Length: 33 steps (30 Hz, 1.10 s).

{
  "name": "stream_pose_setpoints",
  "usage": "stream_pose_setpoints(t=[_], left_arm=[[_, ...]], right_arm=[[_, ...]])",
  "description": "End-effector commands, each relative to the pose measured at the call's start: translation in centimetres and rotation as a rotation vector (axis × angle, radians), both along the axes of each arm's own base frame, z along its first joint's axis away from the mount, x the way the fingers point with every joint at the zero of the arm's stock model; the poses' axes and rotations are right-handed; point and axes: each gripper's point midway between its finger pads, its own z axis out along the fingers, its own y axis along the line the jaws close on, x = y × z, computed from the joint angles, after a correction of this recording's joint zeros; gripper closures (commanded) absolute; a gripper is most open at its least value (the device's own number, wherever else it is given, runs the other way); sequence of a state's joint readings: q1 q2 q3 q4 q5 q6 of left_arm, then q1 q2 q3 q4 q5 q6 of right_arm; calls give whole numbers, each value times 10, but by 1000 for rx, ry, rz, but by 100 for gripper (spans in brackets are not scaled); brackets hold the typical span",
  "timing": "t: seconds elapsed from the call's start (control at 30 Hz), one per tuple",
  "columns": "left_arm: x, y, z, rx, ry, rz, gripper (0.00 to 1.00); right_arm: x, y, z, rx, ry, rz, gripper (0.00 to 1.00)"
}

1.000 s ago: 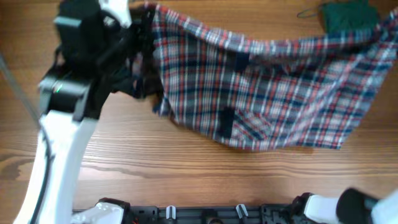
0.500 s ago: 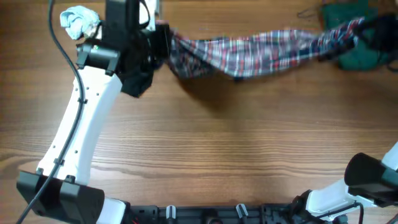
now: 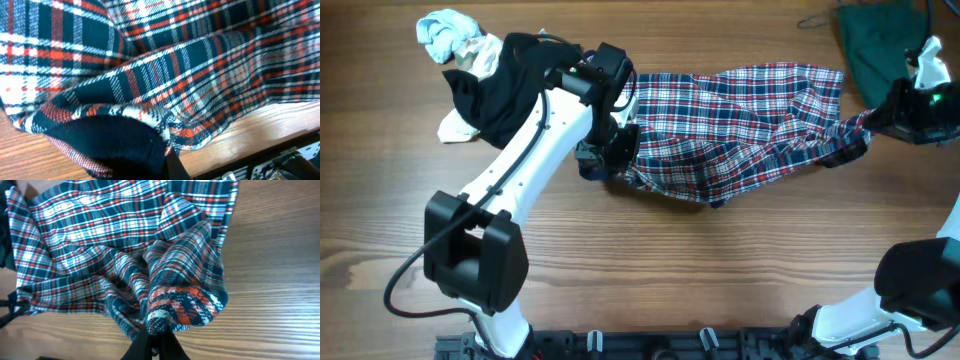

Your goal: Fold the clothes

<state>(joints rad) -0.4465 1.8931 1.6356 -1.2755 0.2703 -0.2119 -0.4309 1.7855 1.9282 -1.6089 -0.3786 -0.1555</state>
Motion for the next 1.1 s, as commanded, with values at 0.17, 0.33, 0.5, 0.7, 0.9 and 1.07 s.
stream_pose_setpoints(t=[0.17, 0.33, 0.5, 0.7, 0.9, 1.07], left_arm=[[10, 19, -5, 97, -23, 100, 96], [-3, 24, -25, 118, 27, 103, 56], [-10, 18, -23, 87, 57, 88, 40], [-7, 15, -23, 79, 41, 82, 27], [5, -6, 8, -52, -41, 10, 23], [82, -13, 67, -154, -416, 3, 2]], right_arm=[[-11, -18, -14, -90, 100, -94, 96], [-24, -13, -55, -57, 199, -85, 95], [-32, -10, -64, -43, 236, -74, 64], [-32, -9, -51, -60, 184, -81, 24], [-40, 11, 16, -72, -80, -78, 18], [-10, 44, 54, 12, -380, 146, 19]])
